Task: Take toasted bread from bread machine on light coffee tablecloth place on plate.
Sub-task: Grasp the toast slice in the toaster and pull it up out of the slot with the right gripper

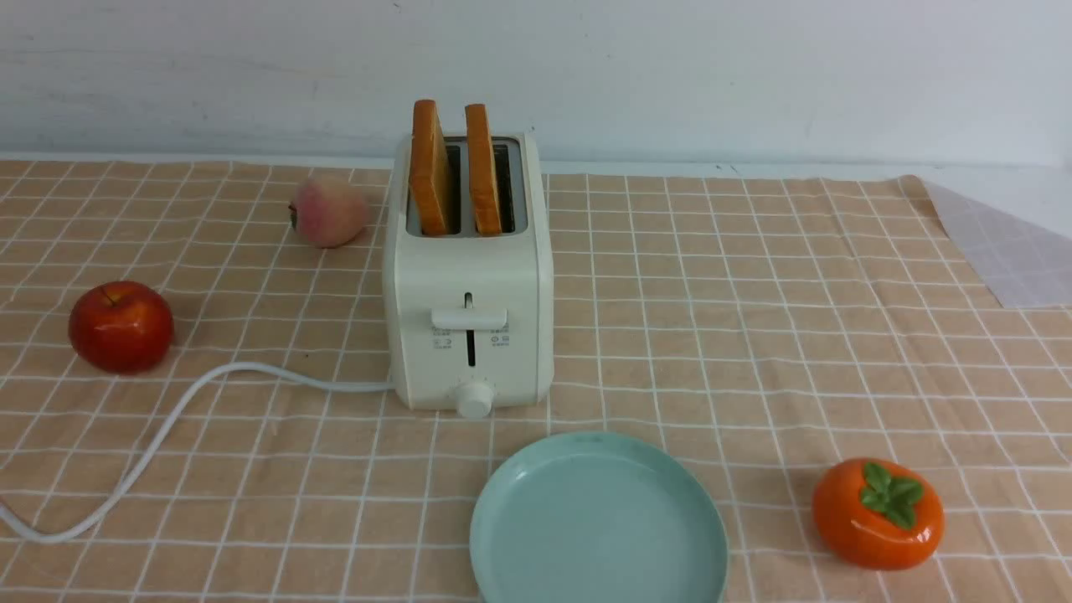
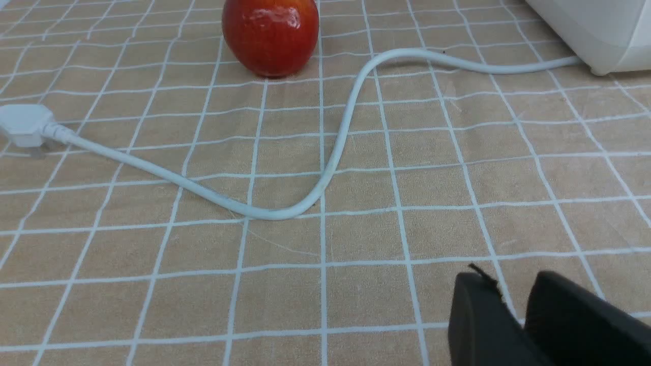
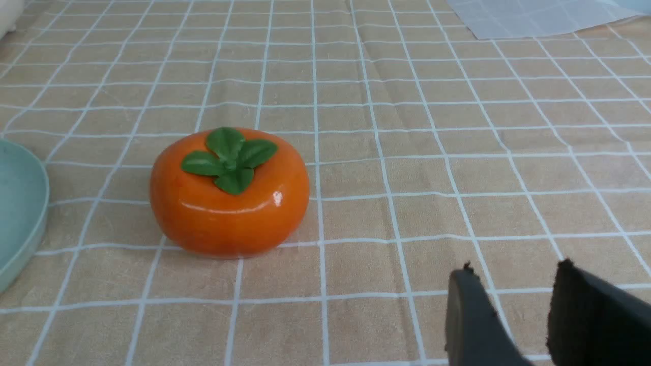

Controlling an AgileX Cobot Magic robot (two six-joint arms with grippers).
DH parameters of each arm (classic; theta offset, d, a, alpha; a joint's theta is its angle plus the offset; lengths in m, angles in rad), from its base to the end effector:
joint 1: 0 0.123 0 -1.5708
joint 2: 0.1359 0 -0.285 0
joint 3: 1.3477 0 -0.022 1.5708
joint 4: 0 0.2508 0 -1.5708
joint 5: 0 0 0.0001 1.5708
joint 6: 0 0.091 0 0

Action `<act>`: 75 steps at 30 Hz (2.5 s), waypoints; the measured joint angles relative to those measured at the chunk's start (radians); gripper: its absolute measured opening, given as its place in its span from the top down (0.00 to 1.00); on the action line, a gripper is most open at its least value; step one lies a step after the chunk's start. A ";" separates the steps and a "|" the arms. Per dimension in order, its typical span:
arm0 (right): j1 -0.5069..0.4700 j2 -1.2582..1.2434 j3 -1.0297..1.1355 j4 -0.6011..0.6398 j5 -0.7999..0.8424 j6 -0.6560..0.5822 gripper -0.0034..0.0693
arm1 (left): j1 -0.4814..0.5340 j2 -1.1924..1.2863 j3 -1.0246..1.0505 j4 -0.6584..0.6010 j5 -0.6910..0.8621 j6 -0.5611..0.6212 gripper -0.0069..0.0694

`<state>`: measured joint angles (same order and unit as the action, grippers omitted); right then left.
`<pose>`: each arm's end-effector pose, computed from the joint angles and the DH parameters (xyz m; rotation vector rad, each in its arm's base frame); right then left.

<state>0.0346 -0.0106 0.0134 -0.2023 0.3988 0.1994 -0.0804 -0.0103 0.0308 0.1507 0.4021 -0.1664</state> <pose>0.0519 -0.0053 0.1742 0.0330 1.8768 -0.0409 0.0522 0.0012 0.1677 0.0104 1.9015 -0.0174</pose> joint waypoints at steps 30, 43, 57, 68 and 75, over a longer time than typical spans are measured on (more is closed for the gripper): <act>0.000 0.000 0.000 -0.001 0.000 0.000 0.62 | 0.000 0.000 0.000 0.000 0.000 0.000 0.72; 0.000 0.000 0.000 -0.027 0.002 0.000 0.62 | 0.000 0.000 0.000 0.000 0.000 0.000 0.72; 0.000 0.000 0.011 -0.217 -0.061 0.000 0.62 | 0.000 0.000 0.000 0.139 -0.270 0.000 0.72; 0.000 0.000 0.012 -0.319 -0.306 -0.006 0.62 | 0.000 0.000 0.000 0.150 -0.594 0.000 0.71; 0.000 0.000 0.012 -0.347 -0.484 0.085 0.62 | 0.000 0.000 0.000 0.136 -0.697 -0.141 0.70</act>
<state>0.0346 -0.0106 0.0251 -0.5495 -0.0847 0.2846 -0.0804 -0.0103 0.0308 0.2866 -0.2950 -0.3076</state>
